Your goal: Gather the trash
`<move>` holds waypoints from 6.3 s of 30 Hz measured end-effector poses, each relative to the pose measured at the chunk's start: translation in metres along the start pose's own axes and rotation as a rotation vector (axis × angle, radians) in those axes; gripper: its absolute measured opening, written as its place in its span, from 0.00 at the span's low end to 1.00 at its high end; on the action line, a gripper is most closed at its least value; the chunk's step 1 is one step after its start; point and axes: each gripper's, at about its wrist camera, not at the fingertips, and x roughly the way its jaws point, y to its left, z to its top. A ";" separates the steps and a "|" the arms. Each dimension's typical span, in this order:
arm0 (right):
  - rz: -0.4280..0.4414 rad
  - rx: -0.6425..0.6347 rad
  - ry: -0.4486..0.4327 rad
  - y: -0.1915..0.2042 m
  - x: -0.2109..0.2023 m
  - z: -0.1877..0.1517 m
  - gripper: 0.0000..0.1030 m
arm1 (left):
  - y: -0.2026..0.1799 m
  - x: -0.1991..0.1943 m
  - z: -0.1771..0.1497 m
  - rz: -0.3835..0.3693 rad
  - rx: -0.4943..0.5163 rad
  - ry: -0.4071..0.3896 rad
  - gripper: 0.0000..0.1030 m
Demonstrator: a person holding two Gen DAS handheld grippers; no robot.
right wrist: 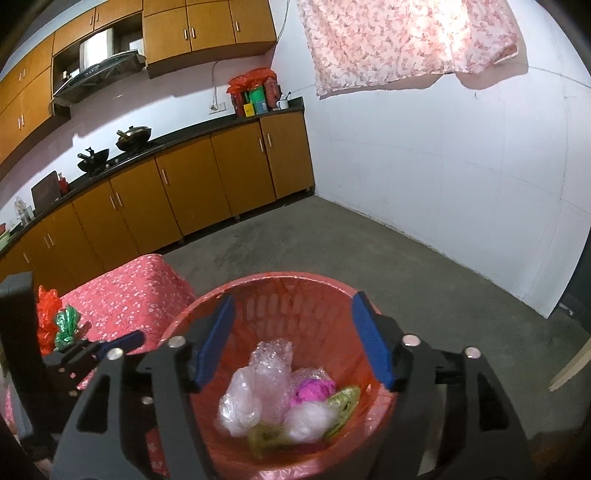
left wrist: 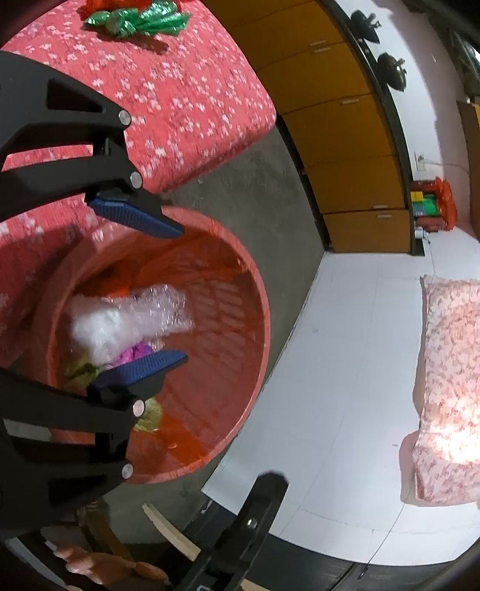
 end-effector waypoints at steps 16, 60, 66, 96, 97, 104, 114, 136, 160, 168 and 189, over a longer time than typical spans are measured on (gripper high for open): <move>0.029 -0.162 0.031 0.084 -0.011 -0.026 0.96 | 0.122 -0.097 -0.048 0.339 -0.168 -0.079 0.86; 0.302 -0.358 0.138 0.284 0.022 -0.055 0.94 | 0.271 -0.171 -0.083 0.460 -0.418 -0.124 0.30; 0.372 -0.386 0.179 0.333 0.038 -0.064 0.78 | 0.292 -0.210 -0.093 0.504 -0.465 -0.168 0.30; 0.291 -0.334 0.284 0.297 0.042 -0.072 0.30 | 0.265 -0.216 -0.098 0.476 -0.394 -0.145 0.30; 0.283 -0.333 0.271 0.288 0.036 -0.068 0.30 | 0.258 -0.212 -0.095 0.465 -0.381 -0.143 0.30; 0.182 -0.348 0.168 0.224 -0.004 -0.053 0.30 | 0.214 -0.189 -0.081 0.396 -0.301 -0.130 0.30; 0.092 -0.256 0.134 0.153 -0.029 -0.039 0.30 | 0.166 -0.165 -0.066 0.334 -0.219 -0.114 0.30; 0.031 -0.196 0.140 0.105 -0.031 -0.041 0.30 | 0.103 -0.137 -0.053 0.258 -0.121 -0.086 0.30; -0.037 -0.131 0.133 0.072 -0.020 -0.031 0.30 | 0.059 -0.108 -0.026 0.112 -0.080 -0.102 0.30; -0.062 -0.117 0.132 0.049 -0.009 -0.024 0.30 | 0.031 -0.077 -0.010 0.027 -0.054 -0.096 0.30; -0.067 -0.103 0.163 0.027 0.028 -0.024 0.32 | -0.002 -0.018 -0.003 -0.056 -0.008 -0.010 0.30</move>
